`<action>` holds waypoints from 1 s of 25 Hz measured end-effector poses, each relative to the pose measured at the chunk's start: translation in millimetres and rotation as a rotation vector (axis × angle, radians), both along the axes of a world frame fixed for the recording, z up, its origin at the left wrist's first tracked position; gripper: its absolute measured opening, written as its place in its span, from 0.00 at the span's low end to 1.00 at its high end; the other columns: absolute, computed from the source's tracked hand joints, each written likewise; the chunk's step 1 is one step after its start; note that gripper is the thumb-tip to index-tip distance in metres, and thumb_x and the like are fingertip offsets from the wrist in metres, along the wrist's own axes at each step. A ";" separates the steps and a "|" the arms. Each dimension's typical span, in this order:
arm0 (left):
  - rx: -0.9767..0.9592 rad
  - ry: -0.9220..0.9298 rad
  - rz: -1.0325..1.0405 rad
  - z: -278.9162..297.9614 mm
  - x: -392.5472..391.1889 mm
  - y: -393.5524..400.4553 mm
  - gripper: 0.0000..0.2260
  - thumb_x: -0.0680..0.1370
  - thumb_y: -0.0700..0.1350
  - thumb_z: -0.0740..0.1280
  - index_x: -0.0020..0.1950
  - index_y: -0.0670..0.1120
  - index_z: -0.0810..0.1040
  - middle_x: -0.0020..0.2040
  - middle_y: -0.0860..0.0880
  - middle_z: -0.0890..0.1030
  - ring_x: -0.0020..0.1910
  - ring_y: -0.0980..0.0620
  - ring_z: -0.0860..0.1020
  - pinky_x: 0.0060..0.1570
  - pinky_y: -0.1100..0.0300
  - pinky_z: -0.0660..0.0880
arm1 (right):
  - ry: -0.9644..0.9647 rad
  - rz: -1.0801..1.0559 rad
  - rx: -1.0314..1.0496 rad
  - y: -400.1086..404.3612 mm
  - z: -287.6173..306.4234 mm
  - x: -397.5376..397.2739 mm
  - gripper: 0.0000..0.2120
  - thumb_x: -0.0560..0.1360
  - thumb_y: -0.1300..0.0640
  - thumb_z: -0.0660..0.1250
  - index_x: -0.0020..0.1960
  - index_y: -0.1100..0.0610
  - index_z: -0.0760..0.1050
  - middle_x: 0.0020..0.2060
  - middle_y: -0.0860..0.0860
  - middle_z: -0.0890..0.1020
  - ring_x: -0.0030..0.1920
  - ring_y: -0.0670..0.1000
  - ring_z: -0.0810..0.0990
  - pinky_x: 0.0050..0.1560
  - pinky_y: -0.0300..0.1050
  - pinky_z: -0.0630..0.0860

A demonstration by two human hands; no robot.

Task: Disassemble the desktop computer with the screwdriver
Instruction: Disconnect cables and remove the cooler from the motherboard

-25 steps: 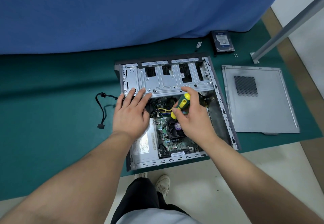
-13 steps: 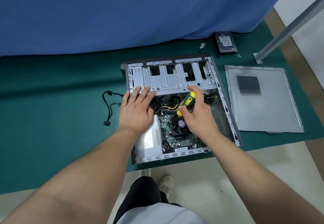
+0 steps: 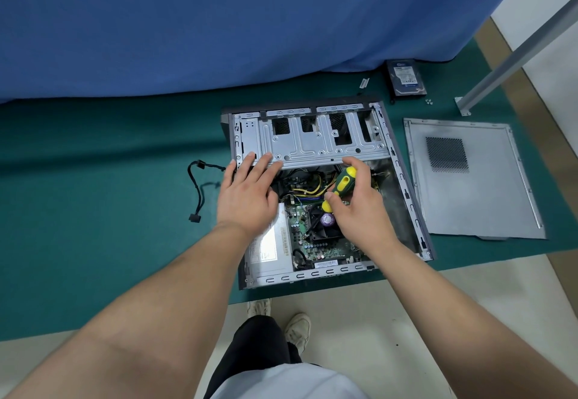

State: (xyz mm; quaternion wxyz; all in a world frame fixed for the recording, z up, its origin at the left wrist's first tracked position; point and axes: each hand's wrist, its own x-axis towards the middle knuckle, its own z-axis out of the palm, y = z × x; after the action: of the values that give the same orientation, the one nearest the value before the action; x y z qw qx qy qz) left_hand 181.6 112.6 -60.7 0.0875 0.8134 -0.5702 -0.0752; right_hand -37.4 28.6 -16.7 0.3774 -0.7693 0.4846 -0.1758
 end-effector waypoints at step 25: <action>-0.005 -0.001 0.001 -3.1 3.0 -7.6 0.28 0.80 0.52 0.50 0.81 0.60 0.61 0.82 0.57 0.61 0.82 0.51 0.53 0.81 0.47 0.43 | 0.610 0.430 -0.458 7.0 55.0 28.5 0.24 0.79 0.27 0.46 0.48 0.47 0.60 0.29 0.46 0.71 0.29 0.54 0.72 0.27 0.42 0.61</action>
State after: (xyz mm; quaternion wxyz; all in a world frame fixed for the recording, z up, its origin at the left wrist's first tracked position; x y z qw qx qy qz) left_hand 184.6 105.0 -63.8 0.0895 0.8136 -0.5698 -0.0735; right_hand -8.9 35.6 38.3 0.0647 -0.9333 0.3511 0.0394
